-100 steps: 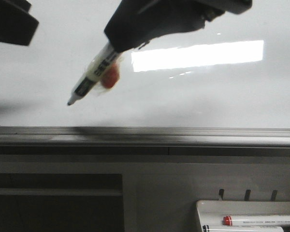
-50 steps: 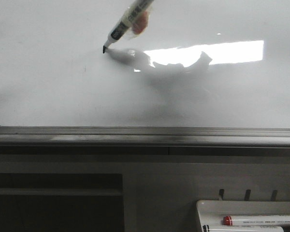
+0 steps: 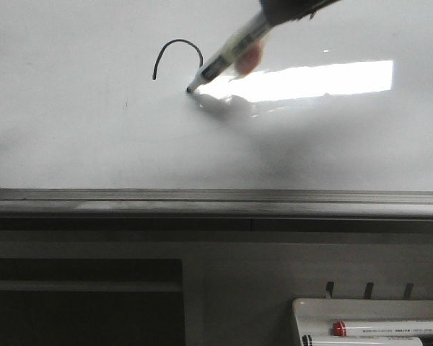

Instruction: Write number 2 on whiteboard

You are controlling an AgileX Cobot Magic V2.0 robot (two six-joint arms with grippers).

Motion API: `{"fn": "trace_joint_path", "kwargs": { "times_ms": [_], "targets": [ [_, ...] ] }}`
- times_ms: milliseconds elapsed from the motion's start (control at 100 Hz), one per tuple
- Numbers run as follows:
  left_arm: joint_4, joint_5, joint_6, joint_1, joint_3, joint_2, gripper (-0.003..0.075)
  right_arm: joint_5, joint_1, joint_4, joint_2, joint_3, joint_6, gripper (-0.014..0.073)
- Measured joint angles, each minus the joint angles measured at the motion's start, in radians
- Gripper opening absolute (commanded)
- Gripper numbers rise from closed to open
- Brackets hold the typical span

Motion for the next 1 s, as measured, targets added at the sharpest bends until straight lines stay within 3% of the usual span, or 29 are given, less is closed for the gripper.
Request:
{"fn": "trace_joint_path", "kwargs": {
  "times_ms": [260, 540, 790, 890, 1000],
  "targets": [
    [0.000, 0.000, 0.000, 0.000, 0.000, 0.000, -0.0020, -0.050, 0.089, 0.016, 0.127, -0.014, 0.002, -0.0069],
    [0.005, 0.014, 0.000, 0.000, 0.000, 0.000, -0.0020, 0.089, -0.015, 0.020, -0.047, 0.055, 0.016, -0.0069],
    [-0.002, 0.093, 0.040, 0.000, 0.000, 0.000, -0.0014, 0.140, -0.026, 0.013, -0.134, 0.102, 0.030, -0.0069],
    [-0.028, 0.148, 0.102, 0.000, 0.000, 0.000, 0.0071, 0.148, 0.017, 0.013, -0.135, 0.077, 0.032, -0.0069],
    [-0.043, 0.225, 0.178, -0.013, 0.000, 0.002, 0.0263, 0.174, 0.083, 0.013, -0.138, 0.020, 0.035, -0.0069]
  ]
}}
